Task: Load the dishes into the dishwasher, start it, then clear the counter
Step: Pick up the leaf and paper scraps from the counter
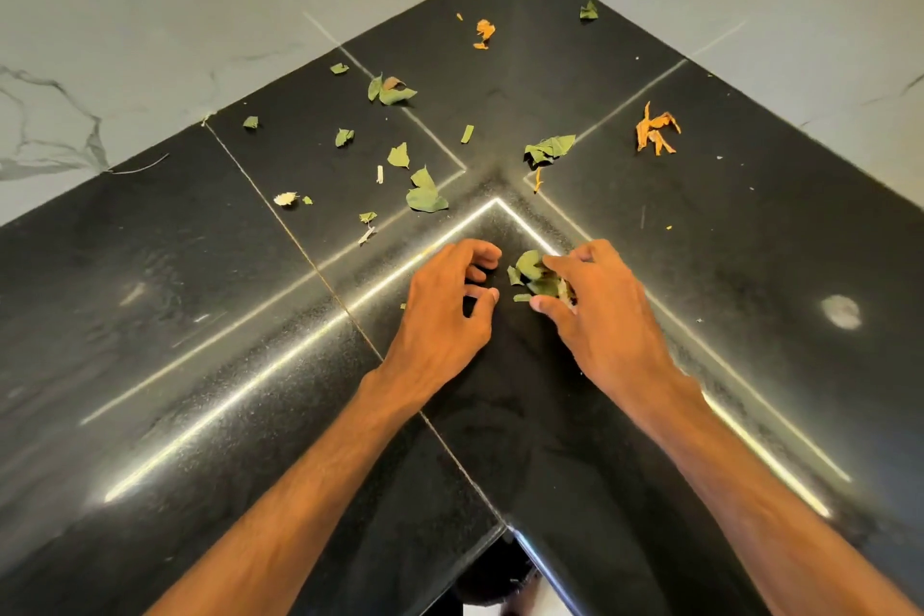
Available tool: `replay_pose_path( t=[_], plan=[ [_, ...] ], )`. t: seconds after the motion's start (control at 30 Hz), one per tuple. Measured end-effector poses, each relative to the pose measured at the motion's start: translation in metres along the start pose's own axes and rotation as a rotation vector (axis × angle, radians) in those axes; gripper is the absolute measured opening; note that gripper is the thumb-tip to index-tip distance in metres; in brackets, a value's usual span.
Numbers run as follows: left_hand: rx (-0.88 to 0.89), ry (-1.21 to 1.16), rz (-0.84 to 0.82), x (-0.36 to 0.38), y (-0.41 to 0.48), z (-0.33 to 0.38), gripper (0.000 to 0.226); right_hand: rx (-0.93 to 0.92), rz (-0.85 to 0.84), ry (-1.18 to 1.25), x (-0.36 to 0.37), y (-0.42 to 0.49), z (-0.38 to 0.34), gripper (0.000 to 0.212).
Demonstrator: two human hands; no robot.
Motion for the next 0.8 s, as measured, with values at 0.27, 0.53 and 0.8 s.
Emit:
replay_pose_path(
  t=[0.27, 0.53, 0.8],
  plan=[
    [-0.020, 0.033, -0.041, 0.005, 0.009, -0.001, 0.036, -0.037, 0.078, -0.013, -0.010, -0.001, 0.013, 0.024],
    [0.281, 0.414, -0.353, 0.047, 0.018, 0.023, 0.065, 0.233, 0.082, 0.154, -0.025, 0.015, 0.045, 0.028],
    [0.487, 0.567, -0.308, 0.061, 0.008, 0.035, 0.014, 0.483, 0.087, 0.364, -0.040, 0.003, 0.077, 0.016]
  ],
)
Point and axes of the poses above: each hand's wrist, its own y-axis towards the middle knuckle, its own x-axis out of the palm, z = x × y, the point moved 9 cm from there along y, towards the middle knuckle, and after that the axes turned 14 degrees about z, right-handed, at the moved point
